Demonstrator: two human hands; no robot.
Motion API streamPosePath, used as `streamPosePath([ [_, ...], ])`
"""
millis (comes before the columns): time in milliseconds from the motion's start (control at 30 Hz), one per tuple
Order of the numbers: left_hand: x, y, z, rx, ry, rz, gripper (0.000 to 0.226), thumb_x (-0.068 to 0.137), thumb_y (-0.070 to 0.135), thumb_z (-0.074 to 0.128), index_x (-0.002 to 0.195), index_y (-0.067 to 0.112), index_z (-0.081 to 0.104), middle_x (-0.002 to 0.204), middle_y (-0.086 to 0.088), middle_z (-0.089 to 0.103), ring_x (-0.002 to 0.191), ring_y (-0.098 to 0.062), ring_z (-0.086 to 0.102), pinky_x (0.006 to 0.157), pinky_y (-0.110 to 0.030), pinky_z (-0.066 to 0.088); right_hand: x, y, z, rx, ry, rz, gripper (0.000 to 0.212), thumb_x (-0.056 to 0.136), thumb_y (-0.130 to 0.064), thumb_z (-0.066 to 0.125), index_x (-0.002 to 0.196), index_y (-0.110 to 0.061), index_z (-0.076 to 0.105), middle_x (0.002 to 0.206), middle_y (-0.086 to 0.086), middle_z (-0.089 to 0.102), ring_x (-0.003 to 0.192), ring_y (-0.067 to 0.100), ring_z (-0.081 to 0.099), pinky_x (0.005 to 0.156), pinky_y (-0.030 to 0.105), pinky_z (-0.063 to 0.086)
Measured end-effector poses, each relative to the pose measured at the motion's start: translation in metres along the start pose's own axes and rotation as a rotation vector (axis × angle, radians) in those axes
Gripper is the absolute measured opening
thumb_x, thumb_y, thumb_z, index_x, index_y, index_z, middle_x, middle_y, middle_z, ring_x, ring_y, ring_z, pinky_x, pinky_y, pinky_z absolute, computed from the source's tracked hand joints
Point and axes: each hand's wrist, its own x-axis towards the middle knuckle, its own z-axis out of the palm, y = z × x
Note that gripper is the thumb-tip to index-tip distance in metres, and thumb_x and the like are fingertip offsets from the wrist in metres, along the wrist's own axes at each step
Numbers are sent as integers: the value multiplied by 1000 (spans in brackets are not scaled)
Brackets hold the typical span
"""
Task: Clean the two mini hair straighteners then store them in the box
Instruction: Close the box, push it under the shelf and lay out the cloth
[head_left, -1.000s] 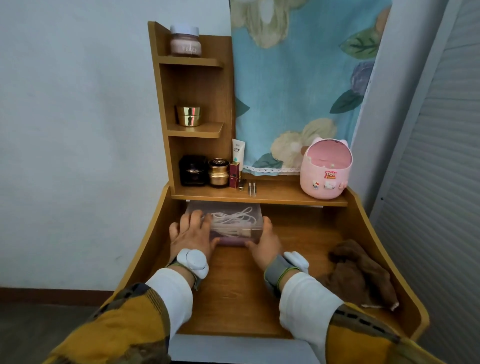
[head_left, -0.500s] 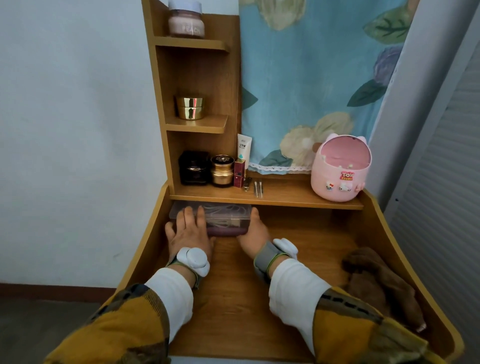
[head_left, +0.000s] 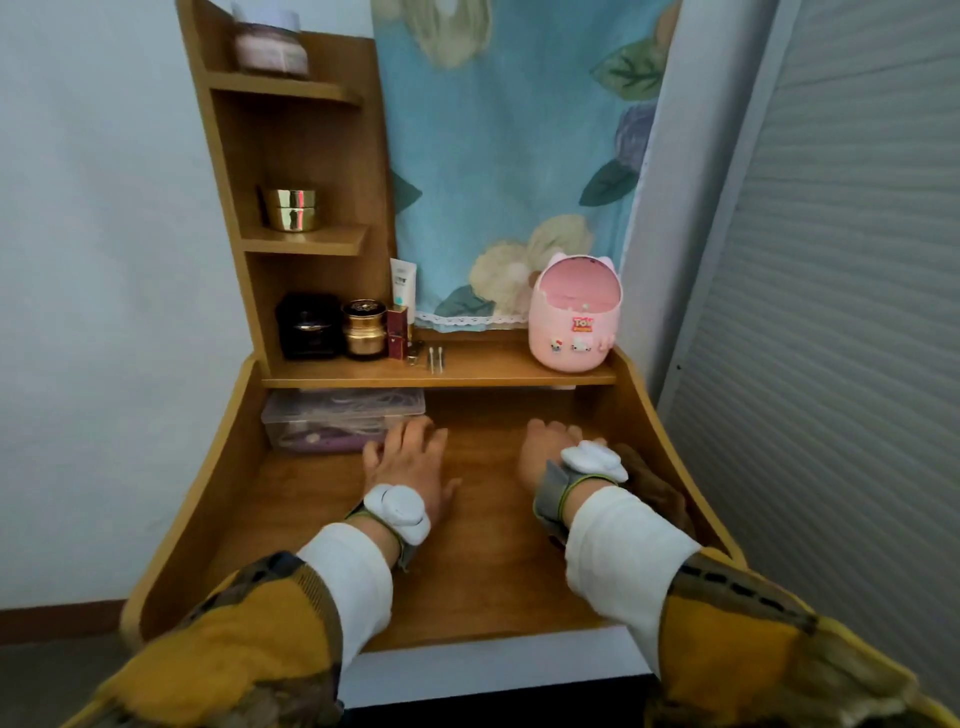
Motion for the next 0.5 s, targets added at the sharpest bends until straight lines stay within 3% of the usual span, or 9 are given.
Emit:
streamPosePath([
  [100, -7, 33, 1, -73, -73, 75, 62, 87, 48, 52, 142, 30, 29, 150, 2, 20, 140, -22, 17, 111, -49, 20, -9, 47, -8, -90, -16, 112, 60, 82, -29, 58, 137, -16, 35, 140, 13, 39, 129, 35, 35, 105, 54, 31],
  [200, -11, 51, 2, -140, -135, 94, 60, 88, 47, 52, 142, 30, 31, 149, 3, 23, 138, -22, 22, 110, -45, 25, -19, 73, -9, 3, -69, 199, 71, 79, -32, 67, 139, -11, 34, 140, 14, 40, 128, 34, 41, 103, 48, 38],
  [333, -14, 62, 5, -404, -228, 80, 60, 89, 44, 55, 142, 26, 33, 146, -1, 34, 132, -21, 38, 107, -35, 36, -18, 82, -5, 168, -2, 202, 32, 84, -29, 59, 113, -17, 56, 119, 7, 58, 110, 29, 58, 93, 38, 48],
  [400, -12, 63, 2, -652, -245, 9, 57, 90, 37, 56, 141, 20, 37, 141, -4, 45, 124, -21, 48, 100, -27, 40, -10, 76, -5, 464, 34, 145, 12, 87, -18, 58, 97, -14, 64, 102, 5, 64, 98, 26, 61, 92, 33, 48],
  [433, -12, 61, -1, -756, -248, -27, 56, 91, 35, 56, 140, 17, 37, 138, -5, 48, 122, -22, 51, 97, -25, 40, -8, 71, -6, 776, 21, 122, 8, 87, -9, 59, 89, -13, 66, 92, 5, 65, 92, 25, 62, 91, 33, 49],
  [500, -8, 56, -7, -918, -253, -90, 56, 91, 38, 56, 139, 15, 39, 135, -6, 52, 121, -23, 51, 91, -22, 40, -12, 57, -10, 1365, -35, 61, 20, 86, 5, 56, 78, -12, 65, 82, 10, 65, 82, 26, 63, 87, 39, 52],
])
